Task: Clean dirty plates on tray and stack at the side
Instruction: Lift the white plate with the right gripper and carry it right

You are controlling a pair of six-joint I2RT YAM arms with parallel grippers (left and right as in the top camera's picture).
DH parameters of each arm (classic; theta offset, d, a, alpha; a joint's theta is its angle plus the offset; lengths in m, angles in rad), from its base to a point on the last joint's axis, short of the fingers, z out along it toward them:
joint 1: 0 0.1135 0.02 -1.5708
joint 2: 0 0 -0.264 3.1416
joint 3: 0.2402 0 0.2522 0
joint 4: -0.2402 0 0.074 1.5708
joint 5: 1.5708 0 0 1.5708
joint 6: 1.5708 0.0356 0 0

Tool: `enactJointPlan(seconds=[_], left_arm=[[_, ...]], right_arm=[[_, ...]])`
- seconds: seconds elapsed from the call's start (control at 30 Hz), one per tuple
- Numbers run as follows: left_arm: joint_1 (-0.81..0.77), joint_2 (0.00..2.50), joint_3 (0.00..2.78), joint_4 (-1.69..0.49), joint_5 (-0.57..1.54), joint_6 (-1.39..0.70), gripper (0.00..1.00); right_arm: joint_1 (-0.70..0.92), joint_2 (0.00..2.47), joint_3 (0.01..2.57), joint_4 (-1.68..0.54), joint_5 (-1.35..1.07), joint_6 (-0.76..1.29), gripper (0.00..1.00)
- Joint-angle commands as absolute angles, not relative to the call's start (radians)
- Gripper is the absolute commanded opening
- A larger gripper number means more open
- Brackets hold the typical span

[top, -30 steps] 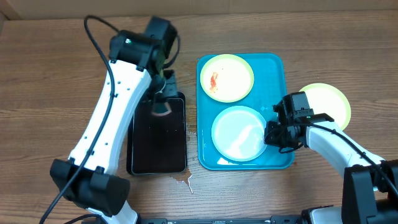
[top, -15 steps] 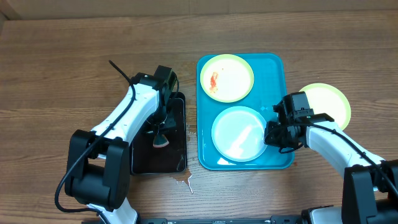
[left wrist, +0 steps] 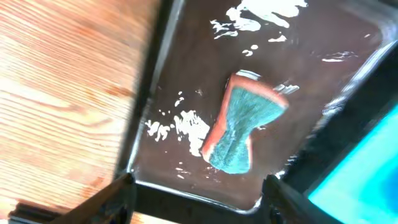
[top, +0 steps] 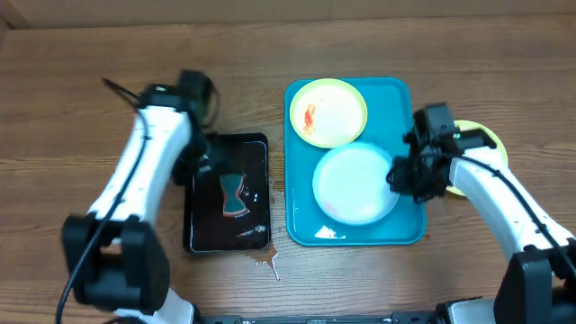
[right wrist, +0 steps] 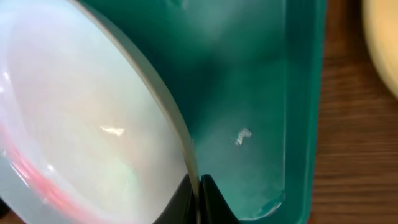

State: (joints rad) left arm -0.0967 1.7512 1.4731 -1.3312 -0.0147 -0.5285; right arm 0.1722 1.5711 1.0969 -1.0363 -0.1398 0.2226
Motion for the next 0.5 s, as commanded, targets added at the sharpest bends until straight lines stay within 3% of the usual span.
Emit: enactJointPlan(seconds=[0.0, 0.03, 0.27, 0.47], left_arm=[[-0.022, 1.643, 1.594, -1.373, 0.023, -0.484, 0.93], [0.003, 1.625, 1.623, -1.388, 0.024, -0.483, 1.0], [0.134, 1.528, 1.725, -1.441, 0.023, -0.482, 1.0], [0.149, 1.517, 1.723, -1.488, 0.018, -0.482, 1.0]], right_arm=[[0.253, 1.563, 1.254, -1.089, -0.044, 0.212, 0.04], [0.283, 1.563, 1.288, -1.099, -0.024, 0.212, 0.04], [0.555, 1.564, 1.436, -1.027, 0.096, 0.211, 0.04], [0.775, 1.594, 1.435, -0.893, 0.266, 0.216, 0.04]])
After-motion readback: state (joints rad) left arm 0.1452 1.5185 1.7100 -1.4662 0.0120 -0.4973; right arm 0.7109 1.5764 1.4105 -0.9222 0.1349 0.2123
